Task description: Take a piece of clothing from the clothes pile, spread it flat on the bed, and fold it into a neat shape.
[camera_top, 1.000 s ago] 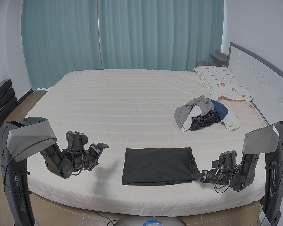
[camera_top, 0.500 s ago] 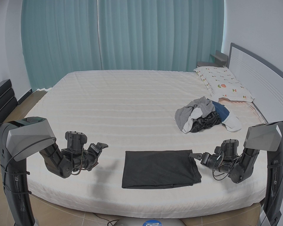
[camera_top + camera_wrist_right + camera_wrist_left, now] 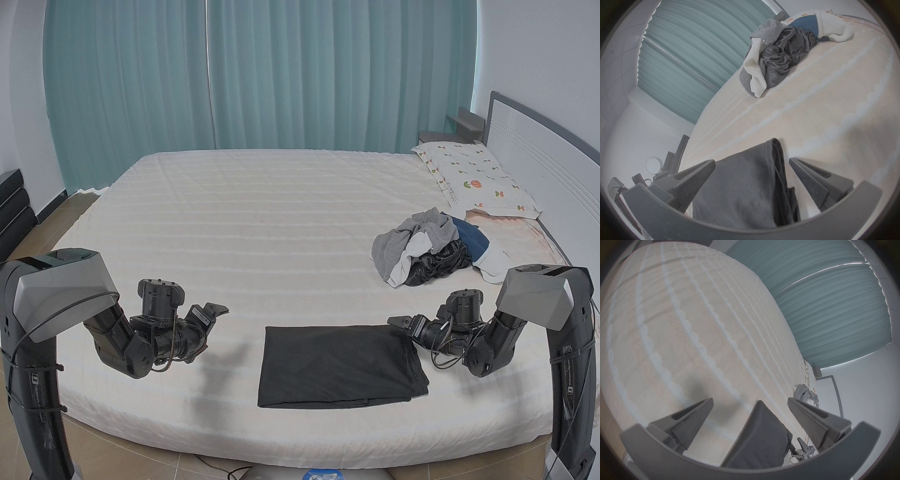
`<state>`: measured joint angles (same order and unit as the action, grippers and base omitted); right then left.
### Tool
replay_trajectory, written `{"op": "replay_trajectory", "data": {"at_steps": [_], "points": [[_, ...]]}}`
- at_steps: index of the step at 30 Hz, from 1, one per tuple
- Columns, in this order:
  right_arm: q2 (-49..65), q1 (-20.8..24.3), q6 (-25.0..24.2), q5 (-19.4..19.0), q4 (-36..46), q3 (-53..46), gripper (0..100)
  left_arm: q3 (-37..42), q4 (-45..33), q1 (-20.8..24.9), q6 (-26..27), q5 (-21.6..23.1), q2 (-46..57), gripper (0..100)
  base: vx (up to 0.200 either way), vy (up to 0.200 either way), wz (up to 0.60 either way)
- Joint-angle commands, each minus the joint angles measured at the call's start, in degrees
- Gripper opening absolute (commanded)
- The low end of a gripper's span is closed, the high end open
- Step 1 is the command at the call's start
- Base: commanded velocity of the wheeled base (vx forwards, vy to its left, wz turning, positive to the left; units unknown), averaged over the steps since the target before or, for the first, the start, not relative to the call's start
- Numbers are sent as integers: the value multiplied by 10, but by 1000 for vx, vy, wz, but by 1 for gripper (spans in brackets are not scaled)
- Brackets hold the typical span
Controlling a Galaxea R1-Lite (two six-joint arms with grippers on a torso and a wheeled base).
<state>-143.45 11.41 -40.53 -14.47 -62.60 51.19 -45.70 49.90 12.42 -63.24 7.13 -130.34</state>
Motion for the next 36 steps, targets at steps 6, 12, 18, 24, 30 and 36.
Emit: {"op": "replay_trajectory", "data": {"at_steps": [6,12,18,24,30,36], "points": [[-21,6,0,32,34,67,100,1,1,1,0,0,-1,100,0,0,0],[-17,7,2,41,49,58,0,1,0,1,1,0,-1,100,0,0,0],[-15,7,4,74,47,58,0,1,1,1,1,-3,-1,100,0,0,0],[-14,3,0,82,41,56,0,10,35,1,0,-3,-5,100,0,0,0],[-10,-10,-2,81,37,49,0,10,36,1,1,-4,-6,100,0,0,0],[-11,-10,-2,81,34,49,0,10,36,1,1,-4,-6,100,0,0,0]]}}
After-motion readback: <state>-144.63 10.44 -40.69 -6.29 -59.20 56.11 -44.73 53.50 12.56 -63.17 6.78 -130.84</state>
